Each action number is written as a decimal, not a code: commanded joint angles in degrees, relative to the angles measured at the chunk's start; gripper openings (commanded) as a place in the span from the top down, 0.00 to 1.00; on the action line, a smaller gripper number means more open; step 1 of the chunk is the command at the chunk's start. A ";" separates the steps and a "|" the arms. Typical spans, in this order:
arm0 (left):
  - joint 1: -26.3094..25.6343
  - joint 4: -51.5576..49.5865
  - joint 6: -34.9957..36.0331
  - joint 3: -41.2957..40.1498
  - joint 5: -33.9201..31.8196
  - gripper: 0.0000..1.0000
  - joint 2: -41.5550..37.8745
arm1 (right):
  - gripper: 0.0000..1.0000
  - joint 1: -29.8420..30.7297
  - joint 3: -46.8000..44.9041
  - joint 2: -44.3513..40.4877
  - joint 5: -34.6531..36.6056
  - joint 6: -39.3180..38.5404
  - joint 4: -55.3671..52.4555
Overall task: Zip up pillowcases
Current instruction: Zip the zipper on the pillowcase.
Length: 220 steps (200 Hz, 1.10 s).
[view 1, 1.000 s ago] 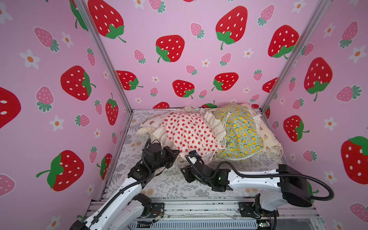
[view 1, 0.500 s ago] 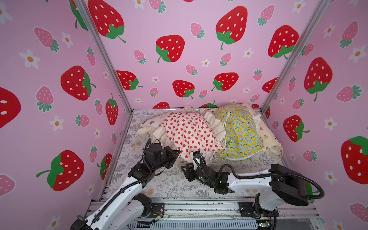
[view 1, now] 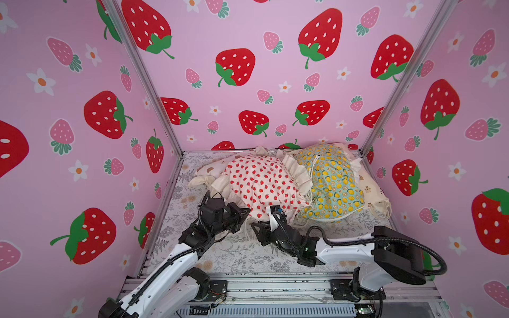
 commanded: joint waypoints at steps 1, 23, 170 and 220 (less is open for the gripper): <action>-0.02 1.20 -0.95 2.52 1.00 1.00 -0.11 | 0.62 -0.11 -0.67 0.35 1.51 0.16 1.79; -0.02 1.20 -0.97 2.60 1.00 1.00 -0.30 | 0.63 -0.14 -0.89 0.01 2.48 -1.15 2.34; 0.51 -0.54 -0.16 2.61 0.39 1.00 -1.29 | 0.77 1.34 -1.06 -3.08 7.04 -9.23 1.69; 0.59 -0.85 -0.07 2.43 0.34 1.00 -1.31 | 0.81 1.47 0.02 -3.28 7.75 -9.09 -1.00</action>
